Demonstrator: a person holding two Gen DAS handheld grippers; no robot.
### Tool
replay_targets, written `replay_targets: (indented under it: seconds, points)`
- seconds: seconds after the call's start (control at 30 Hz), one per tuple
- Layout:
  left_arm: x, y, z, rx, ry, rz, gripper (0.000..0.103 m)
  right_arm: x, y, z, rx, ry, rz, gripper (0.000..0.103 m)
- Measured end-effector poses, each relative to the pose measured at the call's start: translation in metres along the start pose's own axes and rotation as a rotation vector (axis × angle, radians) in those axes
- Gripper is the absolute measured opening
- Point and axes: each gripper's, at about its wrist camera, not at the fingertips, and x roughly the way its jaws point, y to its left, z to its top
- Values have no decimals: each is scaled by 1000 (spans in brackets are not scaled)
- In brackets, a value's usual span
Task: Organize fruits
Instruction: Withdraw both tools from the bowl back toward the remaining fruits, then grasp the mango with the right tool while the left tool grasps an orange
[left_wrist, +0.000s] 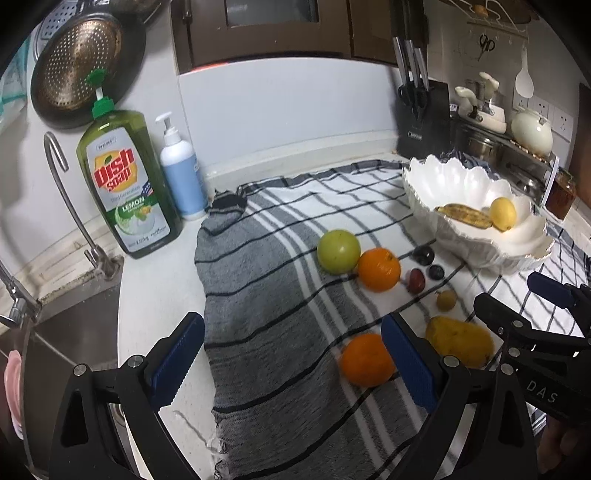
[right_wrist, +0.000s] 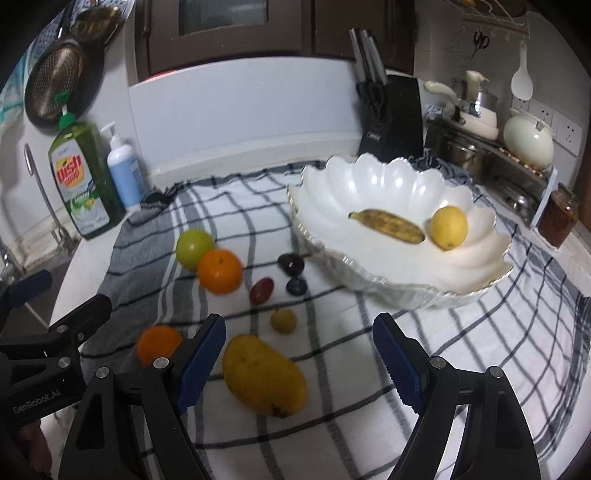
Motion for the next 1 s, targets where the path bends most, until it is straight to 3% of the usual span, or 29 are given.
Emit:
replay_targets:
  seconds: [0.53,0.77,1.0]
  points:
    - [22,10,-24,-4,53,-1,98,37,22,-27,-48,87,25,82]
    - [29,12,-27,-6,69,-4,98,52,25,-32,-48,129,38,66]
    - [30,7,-27,-1,73,-17,98,53,23,-34,-45,119,51,63]
